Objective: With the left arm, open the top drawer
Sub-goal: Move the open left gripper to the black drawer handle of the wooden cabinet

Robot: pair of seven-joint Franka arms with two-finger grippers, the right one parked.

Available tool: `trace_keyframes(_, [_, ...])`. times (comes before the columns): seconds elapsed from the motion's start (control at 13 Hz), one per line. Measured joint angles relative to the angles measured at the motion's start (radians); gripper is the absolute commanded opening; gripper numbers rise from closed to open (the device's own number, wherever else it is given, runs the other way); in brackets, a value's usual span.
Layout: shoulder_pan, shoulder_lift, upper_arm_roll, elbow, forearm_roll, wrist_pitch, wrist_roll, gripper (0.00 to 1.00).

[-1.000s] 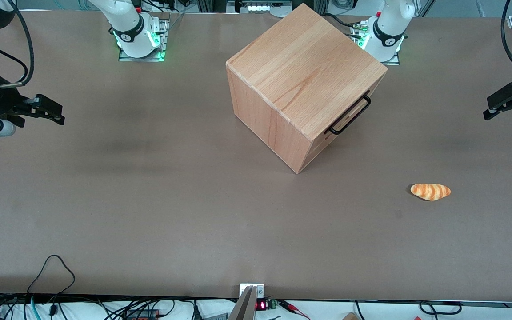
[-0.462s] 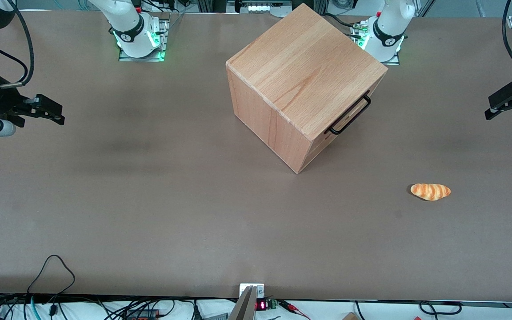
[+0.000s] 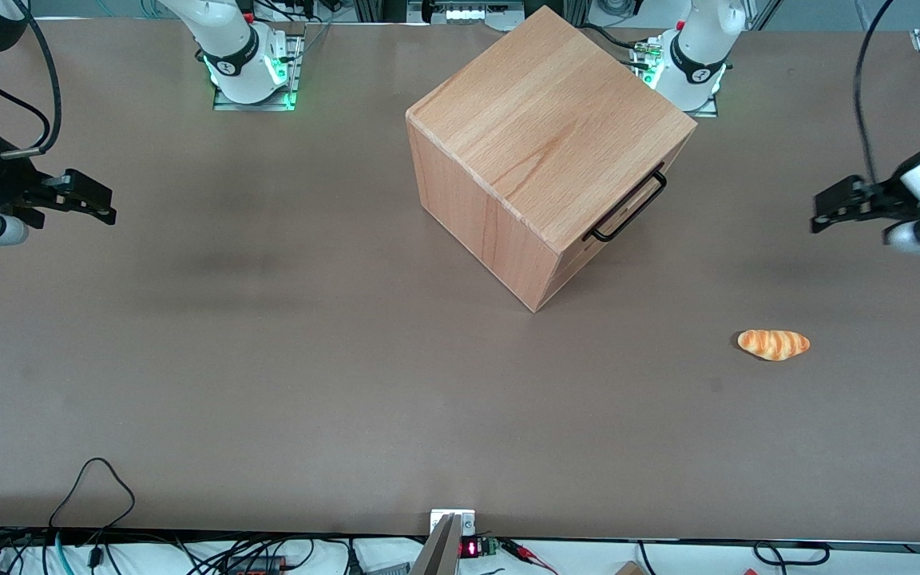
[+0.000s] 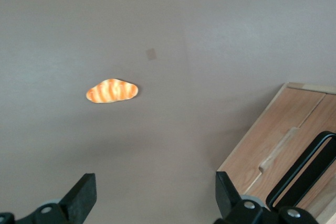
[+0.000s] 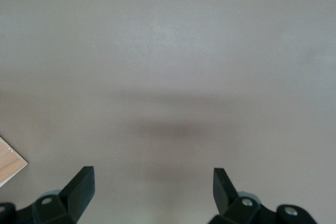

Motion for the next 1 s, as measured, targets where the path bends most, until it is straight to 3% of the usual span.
trace_keyframes(0.31, [-0.016,0.032,-0.036,0.0,-0.032,-0.001,0.012,1.0])
trace_keyframes(1.0, [-0.128,0.112,-0.063,-0.095,-0.081,-0.011,0.332,1.0])
